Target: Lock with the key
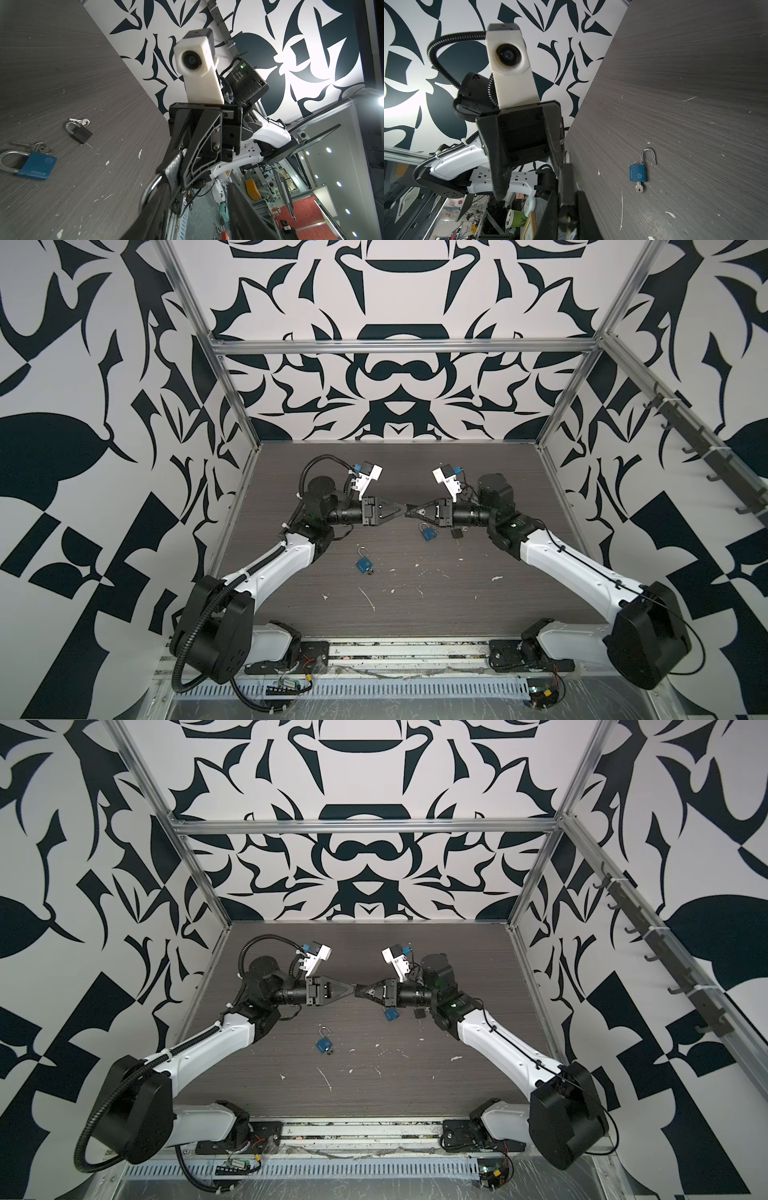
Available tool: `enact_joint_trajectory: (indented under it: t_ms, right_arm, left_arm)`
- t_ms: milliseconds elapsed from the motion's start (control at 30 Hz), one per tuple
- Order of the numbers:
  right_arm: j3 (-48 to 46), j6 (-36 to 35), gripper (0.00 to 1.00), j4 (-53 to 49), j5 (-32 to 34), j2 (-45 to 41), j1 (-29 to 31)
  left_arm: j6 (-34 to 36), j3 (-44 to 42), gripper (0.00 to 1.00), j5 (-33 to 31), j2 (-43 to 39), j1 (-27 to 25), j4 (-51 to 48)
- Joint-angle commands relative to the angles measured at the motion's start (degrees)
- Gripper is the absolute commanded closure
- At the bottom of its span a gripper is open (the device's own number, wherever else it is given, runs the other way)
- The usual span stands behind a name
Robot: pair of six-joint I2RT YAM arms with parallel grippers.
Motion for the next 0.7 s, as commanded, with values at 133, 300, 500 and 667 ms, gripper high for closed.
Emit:
enact_joint_trajectory:
  t_ms: [133, 300, 500, 667]
  right_arm:
    - [4.49, -5.54, 1.0, -3.28, 1.94, -2.95, 0.44]
    - [5.3, -7.16, 1.0, -6.37, 6.44, -4.72, 0.41]
    - [5.64, -8.74, 1.0, -8.13, 9.53, -6.63, 0.38]
    - [4.98, -6.89, 1.0, -4.12, 5.73, -6.33, 0.64]
  left_arm:
    - [0.5, 0.77, 0.52, -0.51, -1.0, -0.66, 0.03]
    - [0.83, 0.77, 0.51, -0.46, -1.25, -0.65, -0.45]
    - [0.97, 0.48, 0.5, -0.61, -1.72, -0.66, -0.62]
    - [1.2, 0.34, 0.49, -0.8, -1.35, -0.62, -0.72]
